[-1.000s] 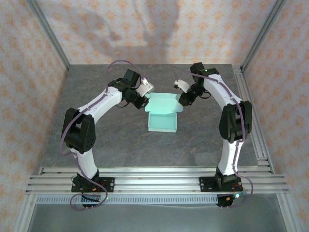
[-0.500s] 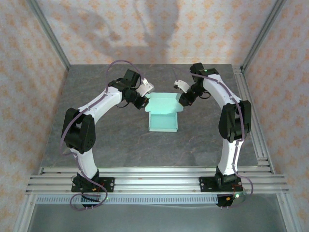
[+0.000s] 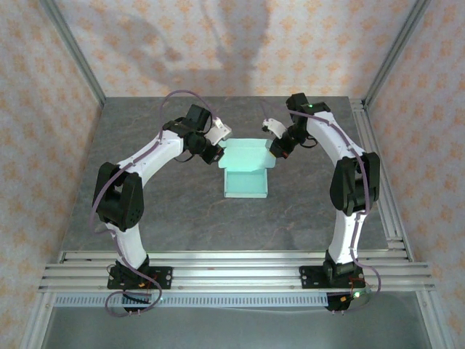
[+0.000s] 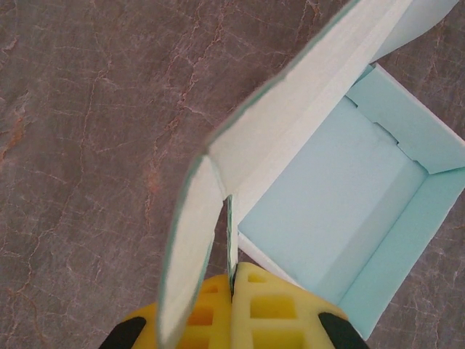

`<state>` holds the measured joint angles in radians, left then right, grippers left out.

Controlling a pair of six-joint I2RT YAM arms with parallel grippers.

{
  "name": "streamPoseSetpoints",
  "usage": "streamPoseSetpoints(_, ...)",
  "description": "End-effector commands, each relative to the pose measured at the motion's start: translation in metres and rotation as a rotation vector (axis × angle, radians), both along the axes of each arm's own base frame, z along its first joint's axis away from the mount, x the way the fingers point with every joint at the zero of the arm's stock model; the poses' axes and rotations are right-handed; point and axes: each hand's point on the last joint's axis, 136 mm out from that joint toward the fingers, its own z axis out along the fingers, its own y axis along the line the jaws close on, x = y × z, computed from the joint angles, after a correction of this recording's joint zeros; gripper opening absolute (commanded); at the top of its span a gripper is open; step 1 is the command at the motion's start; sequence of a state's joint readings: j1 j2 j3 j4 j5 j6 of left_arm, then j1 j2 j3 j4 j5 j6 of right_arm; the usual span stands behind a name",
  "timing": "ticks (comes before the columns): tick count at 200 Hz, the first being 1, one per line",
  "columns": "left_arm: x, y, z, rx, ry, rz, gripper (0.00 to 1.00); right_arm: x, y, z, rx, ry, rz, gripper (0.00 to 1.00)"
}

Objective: Fold the paper box

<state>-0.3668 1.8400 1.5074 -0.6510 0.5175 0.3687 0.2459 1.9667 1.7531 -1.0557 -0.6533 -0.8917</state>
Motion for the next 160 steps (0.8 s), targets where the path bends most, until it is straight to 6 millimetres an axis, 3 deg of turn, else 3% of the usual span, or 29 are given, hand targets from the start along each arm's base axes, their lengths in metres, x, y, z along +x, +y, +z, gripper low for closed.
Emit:
streamPoseSetpoints(1,-0.004,-0.003,0.011,-0.012,-0.013,-0.021,0.0,-0.007,-0.004,0.008,-0.004,-0.003,0.0,0.0)
streamPoseSetpoints(31,0.001,-0.006,0.018,-0.045,-0.021,0.015,0.0,-0.002,0.0,0.009,0.01,-0.009,-0.052,0.0)
streamPoseSetpoints(67,0.013,-0.019,0.027,-0.146,0.005,0.12,0.0,0.015,0.006,0.015,-0.025,-0.099,-0.287,0.0)
streamPoseSetpoints(97,0.018,-0.026,0.038,-0.185,-0.032,0.198,0.0,0.018,0.012,0.029,0.02,-0.188,-0.475,0.0)
streamPoseSetpoints(160,0.025,-0.043,0.04,-0.177,-0.124,0.309,0.0,0.023,0.022,0.053,0.14,-0.354,-0.779,0.0)
